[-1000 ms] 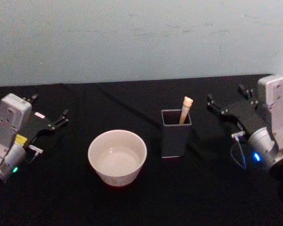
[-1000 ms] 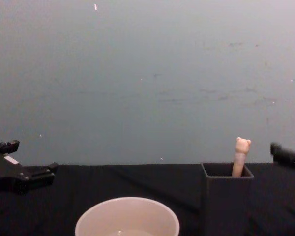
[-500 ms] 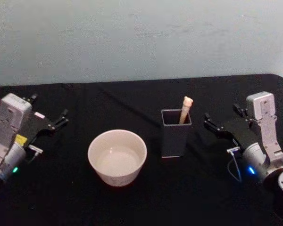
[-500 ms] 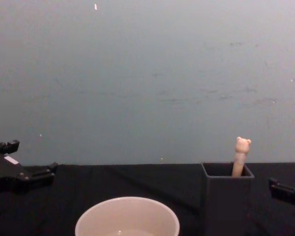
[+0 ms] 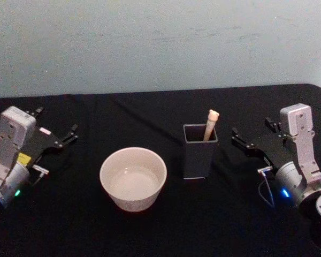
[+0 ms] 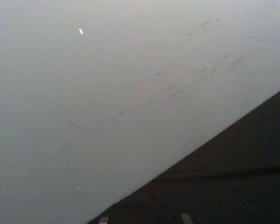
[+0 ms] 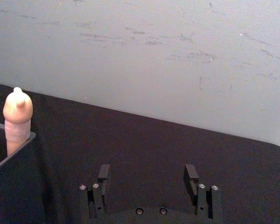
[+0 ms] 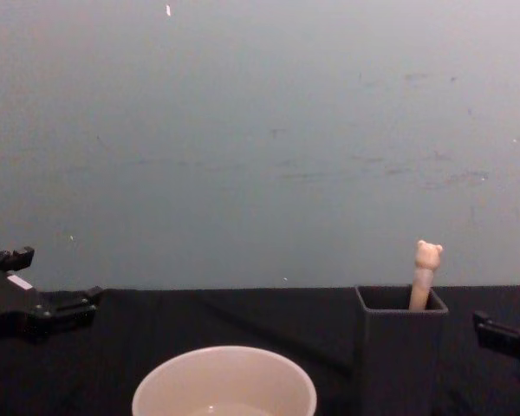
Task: Pick up the stirring spoon with one hand, stir inside the cup, then place it back in its original position.
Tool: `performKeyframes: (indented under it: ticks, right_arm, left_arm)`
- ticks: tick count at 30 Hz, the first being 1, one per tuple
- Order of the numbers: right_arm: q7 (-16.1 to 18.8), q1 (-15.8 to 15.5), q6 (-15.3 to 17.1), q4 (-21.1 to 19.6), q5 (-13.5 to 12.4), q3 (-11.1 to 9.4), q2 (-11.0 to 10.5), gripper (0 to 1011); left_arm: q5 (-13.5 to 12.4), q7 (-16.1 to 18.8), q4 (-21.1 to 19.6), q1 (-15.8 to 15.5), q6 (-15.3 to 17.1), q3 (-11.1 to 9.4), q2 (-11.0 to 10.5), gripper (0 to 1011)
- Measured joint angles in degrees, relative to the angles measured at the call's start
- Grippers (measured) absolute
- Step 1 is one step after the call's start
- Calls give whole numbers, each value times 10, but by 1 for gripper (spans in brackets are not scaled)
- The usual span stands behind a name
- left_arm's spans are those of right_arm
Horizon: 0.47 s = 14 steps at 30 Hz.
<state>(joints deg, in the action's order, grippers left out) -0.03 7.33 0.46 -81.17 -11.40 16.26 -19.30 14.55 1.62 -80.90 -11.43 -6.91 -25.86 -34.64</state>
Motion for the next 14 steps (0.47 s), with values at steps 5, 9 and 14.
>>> performKeyframes:
  ticks: [5,9,14]
  right_arm:
    - [0,0,0,0,0,0,0,1003]
    - [0,0,0,-1,0,0,0,1003]
    - [0,0,0,-1,0,0,-1,1003]
  left_arm:
    - [0,0,0,0,0,0,0,1001]
    - [0,0,0,0,0,0,0,1001]
    - [0,0,0,0,0,0,0,1001]
